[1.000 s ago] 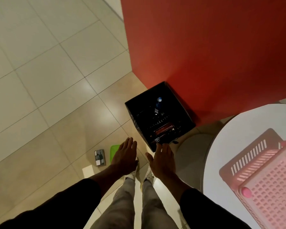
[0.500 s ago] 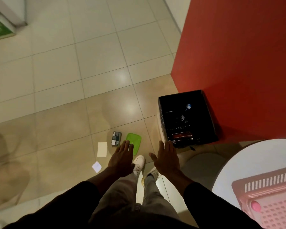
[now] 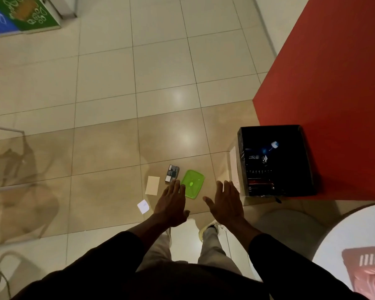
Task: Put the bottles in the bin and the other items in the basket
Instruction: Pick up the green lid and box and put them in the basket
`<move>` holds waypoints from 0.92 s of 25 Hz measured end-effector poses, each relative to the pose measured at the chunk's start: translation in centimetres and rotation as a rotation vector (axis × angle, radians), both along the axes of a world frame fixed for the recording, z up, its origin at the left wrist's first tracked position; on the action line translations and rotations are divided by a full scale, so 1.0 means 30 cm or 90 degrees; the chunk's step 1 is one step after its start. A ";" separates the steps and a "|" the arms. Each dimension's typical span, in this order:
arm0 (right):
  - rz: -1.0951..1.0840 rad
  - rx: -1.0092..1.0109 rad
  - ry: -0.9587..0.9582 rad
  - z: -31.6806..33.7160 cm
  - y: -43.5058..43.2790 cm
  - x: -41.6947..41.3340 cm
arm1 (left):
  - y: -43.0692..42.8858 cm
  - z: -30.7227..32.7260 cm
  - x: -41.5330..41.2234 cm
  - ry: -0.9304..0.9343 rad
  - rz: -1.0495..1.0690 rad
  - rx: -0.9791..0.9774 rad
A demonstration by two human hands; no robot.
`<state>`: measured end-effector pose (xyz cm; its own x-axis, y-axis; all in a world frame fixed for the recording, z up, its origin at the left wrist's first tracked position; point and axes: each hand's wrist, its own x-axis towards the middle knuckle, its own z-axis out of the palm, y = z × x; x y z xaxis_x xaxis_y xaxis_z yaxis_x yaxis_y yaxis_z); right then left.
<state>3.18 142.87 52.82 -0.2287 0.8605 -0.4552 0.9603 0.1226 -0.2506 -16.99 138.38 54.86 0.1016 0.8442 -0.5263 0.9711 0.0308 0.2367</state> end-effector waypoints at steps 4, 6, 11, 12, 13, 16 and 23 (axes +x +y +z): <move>-0.030 0.006 -0.016 0.000 -0.048 -0.151 | -0.061 -0.034 -0.177 -0.003 -0.007 -0.016; -0.042 0.005 -0.007 -0.004 -0.110 -0.266 | -0.103 -0.046 -0.300 0.005 -0.009 -0.028; -0.115 -0.005 0.029 0.011 -0.221 -0.490 | -0.158 -0.082 -0.510 0.019 -0.025 -0.054; -0.121 -0.008 0.031 0.006 -0.234 -0.533 | -0.161 -0.091 -0.549 0.018 -0.017 -0.071; -0.126 -0.012 0.035 -0.006 -0.232 -0.546 | -0.148 -0.111 -0.564 0.013 -0.013 -0.074; -0.116 -0.005 0.027 -0.036 -0.224 -0.543 | -0.131 -0.151 -0.589 0.029 -0.018 -0.068; -0.107 -0.032 -0.018 -0.321 -0.028 -0.427 | -0.049 -0.426 -0.622 0.038 0.016 -0.078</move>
<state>-9.63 142.04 43.21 -0.0702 0.8614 -0.5030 0.9730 -0.0521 -0.2249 -35.66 136.93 42.07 0.0466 0.7750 -0.6302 0.9819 0.0805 0.1716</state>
